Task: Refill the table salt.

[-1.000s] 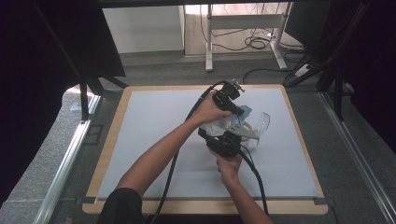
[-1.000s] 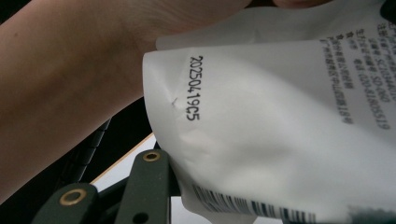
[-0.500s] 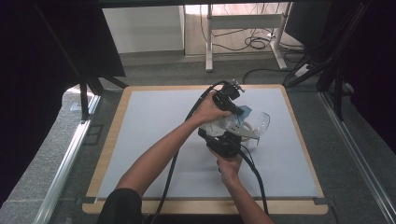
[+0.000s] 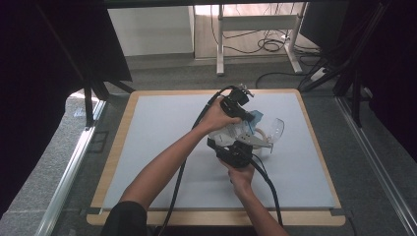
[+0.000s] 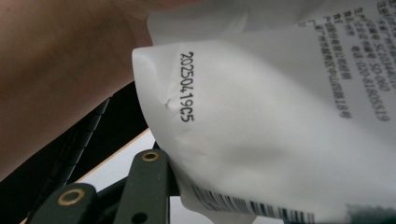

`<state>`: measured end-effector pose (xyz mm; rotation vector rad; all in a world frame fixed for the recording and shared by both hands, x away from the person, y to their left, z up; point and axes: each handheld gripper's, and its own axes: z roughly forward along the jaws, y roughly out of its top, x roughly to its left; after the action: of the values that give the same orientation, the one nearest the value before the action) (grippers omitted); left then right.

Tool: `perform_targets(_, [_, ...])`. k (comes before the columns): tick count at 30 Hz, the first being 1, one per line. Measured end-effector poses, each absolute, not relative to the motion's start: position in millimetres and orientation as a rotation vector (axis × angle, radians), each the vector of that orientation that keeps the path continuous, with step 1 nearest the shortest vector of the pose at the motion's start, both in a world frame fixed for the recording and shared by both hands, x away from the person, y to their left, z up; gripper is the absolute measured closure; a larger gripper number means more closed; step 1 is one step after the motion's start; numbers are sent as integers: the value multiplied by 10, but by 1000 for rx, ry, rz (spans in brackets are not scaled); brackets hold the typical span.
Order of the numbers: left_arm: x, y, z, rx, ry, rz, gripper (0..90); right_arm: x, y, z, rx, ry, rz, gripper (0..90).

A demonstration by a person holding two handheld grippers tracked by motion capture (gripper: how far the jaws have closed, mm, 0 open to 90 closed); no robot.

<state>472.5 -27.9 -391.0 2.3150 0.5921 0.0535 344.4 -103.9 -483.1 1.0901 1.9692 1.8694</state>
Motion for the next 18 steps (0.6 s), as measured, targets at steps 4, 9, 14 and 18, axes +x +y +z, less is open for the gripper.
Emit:
perform_targets(4, [4717,-264,-3921,2308,595,53,898,3436,-1039,-4860,1086,1974,1868,647])
perform_targets(9, [4715,-264,-3937,2303,590,57,897,3429,-1046,-4889,1092,1973,1867,643])
perform_targets(14, [4709,-277,-3950,2294,591,51,897,3422,-1067,-4912,1100,1974,1862,639])
perform_targets(18, [4709,-283,-3964,2291,591,50,896,3418,-1087,-4938,1102,1982,1850,633])
